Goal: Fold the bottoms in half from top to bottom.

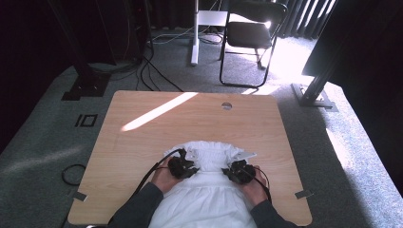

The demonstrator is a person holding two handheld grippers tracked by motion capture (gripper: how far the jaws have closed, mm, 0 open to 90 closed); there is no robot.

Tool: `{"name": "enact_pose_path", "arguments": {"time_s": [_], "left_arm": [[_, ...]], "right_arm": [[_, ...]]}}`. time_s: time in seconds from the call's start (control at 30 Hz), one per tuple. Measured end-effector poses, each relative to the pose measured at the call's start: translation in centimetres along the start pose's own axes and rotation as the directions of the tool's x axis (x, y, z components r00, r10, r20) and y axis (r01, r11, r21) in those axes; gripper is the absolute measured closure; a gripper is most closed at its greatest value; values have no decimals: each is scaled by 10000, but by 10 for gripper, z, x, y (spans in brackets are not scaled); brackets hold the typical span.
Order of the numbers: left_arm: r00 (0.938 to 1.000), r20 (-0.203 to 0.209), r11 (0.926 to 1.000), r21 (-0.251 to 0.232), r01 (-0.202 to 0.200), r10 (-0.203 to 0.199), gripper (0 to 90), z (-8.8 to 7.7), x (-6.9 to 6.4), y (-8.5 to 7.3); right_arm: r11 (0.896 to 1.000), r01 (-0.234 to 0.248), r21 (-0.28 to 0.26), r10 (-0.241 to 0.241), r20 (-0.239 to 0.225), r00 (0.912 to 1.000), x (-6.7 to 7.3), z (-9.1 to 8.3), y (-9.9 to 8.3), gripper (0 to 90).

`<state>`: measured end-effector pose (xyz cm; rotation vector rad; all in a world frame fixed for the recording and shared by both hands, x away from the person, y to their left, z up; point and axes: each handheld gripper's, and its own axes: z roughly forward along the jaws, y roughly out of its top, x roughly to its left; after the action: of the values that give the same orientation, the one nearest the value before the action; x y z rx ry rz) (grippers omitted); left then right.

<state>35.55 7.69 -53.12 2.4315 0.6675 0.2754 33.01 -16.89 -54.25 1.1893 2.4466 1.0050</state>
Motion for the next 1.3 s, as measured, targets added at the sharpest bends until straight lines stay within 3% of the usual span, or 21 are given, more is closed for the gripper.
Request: {"name": "enact_pose_path", "arguments": {"time_s": [0.27,0.37,0.53,0.63,0.77,0.87,1.03,1.13,1.17,1.3], "left_arm": [[9945,131,9932,-515,1041,-1036,814,9,41,4],[9926,-50,9914,-510,1207,-1211,814,13,52,8],[9901,-815,9934,-43,1143,-1143,814,24,67,31],[9840,-974,9887,-40,1496,-1493,812,31,80,42],[9773,-1438,9870,182,1598,-1556,810,38,91,54],[9688,-1932,9852,416,1662,-1553,810,44,98,65],[9559,-2451,9816,596,1814,-1617,810,53,108,80],[9481,-2269,9714,301,2354,-2227,811,54,115,80],[9489,-2061,9686,188,2480,-2390,812,53,117,78],[9547,-1777,9702,-33,2422,-2389,822,46,118,75]], "right_arm": [[9995,154,280,-166,443,9989,-16,24,31,822],[9995,96,310,-113,546,9984,-22,33,43,822],[9991,-113,414,74,918,9958,-36,47,62,822],[9984,-389,413,344,1058,9938,-48,54,72,822],[9969,-656,432,605,1112,9920,-63,64,86,821],[9964,-681,512,612,1262,9901,-71,71,97,821],[9882,-1451,488,1368,1440,9801,-84,81,111,820],[9830,-1786,426,1702,1526,9735,-88,84,115,820],[9828,-1794,432,1709,1541,9732,-89,84,116,820],[9850,-1667,440,1578,1588,9746,-87,82,118,824]]}}
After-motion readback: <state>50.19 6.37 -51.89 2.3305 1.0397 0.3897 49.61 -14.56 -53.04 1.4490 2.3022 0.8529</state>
